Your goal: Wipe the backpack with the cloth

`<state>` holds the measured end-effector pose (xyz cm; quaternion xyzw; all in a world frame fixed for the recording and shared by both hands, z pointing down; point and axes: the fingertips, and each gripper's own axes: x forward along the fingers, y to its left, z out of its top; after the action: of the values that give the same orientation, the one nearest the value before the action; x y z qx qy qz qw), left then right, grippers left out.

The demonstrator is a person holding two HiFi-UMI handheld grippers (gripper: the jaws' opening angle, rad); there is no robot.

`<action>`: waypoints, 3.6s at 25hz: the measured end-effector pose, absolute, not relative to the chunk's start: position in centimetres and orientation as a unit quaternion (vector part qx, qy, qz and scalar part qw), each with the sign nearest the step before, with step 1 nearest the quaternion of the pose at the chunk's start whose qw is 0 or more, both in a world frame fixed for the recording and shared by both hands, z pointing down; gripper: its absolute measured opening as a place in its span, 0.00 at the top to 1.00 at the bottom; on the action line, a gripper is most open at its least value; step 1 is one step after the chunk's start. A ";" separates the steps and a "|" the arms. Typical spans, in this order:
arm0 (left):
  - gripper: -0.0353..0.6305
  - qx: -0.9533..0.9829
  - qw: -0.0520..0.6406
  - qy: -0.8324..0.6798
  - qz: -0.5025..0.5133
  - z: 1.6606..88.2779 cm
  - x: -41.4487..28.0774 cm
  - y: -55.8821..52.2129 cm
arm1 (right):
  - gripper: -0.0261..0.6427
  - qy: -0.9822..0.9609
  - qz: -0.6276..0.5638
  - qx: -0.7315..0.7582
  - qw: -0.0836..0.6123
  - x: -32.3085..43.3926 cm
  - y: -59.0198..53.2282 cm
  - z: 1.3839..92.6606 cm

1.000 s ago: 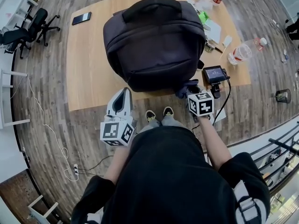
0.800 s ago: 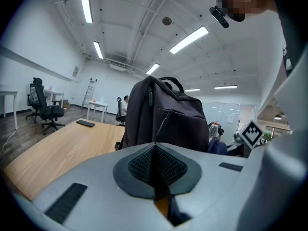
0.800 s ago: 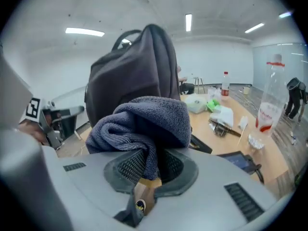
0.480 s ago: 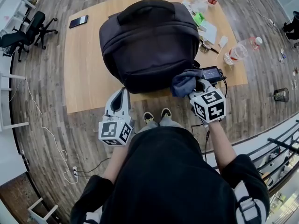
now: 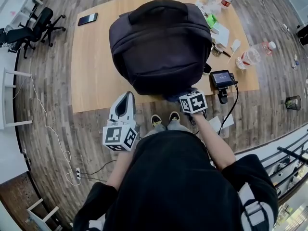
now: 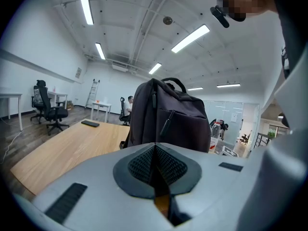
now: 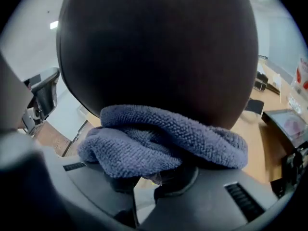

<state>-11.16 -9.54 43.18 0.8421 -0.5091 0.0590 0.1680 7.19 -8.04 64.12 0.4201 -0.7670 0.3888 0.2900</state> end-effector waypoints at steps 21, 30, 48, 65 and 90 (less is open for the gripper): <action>0.92 0.853 0.156 -0.495 0.048 42.4 -9.8 -10.0 | 0.88 -0.841 0.267 0.445 0.152 9.1 -12.6 40.7; 0.92 0.828 0.153 -0.537 0.047 42.0 -13.8 -8.9 | 0.88 -0.792 0.559 0.227 -0.092 -1.6 -12.4 39.5; 0.92 0.810 0.159 -0.561 0.053 42.4 -15.9 -7.1 | 0.88 -0.717 0.652 0.242 -0.039 -7.2 -8.8 50.7; 0.92 0.823 0.166 -0.540 0.061 43.2 -14.7 -6.6 | 0.88 -0.635 0.615 0.465 0.041 12.5 -8.1 63.7; 0.92 0.850 0.151 -0.501 0.059 42.0 -11.1 -9.6 | 0.88 -0.778 -0.092 0.486 0.388 13.3 -13.1 35.2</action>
<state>-11.09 -9.65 41.98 0.8499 -0.5013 0.0588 0.1515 13.26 -13.07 35.23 0.4861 -0.7777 -0.0925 0.3878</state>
